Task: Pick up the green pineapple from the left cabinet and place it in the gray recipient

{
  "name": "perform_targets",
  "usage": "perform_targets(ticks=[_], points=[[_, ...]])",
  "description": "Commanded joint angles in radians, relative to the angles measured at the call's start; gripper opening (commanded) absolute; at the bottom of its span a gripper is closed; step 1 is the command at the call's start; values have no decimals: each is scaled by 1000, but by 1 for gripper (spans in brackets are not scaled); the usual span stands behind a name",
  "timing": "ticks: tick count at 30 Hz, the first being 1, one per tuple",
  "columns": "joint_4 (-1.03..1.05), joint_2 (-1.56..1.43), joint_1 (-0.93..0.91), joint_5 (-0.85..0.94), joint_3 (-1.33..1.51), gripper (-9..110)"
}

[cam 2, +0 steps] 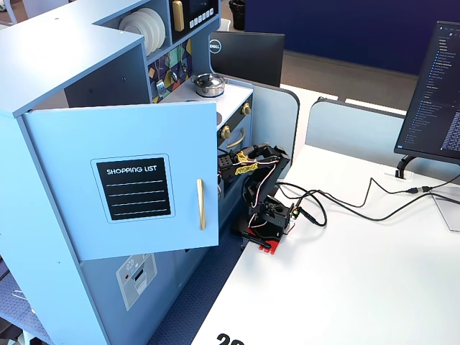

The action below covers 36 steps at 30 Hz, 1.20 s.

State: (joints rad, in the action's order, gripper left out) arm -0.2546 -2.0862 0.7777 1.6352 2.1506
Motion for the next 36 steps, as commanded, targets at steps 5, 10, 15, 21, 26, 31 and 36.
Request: perform_targets(ticks=[5, 10, 15, 21, 26, 31, 36], points=[[-63, 120, 15, -2, -161, 47], [-78, 221, 2, -17, -252, 46], [-87, 308, -6, -20, -330, 45], [-86, 376, 3, -2, -374, 34], [-117, 354, 44, -6, -380, 0], [-61, 124, 87, 15, -255, 0], [472, -337, 153, 184, -147, 0]])
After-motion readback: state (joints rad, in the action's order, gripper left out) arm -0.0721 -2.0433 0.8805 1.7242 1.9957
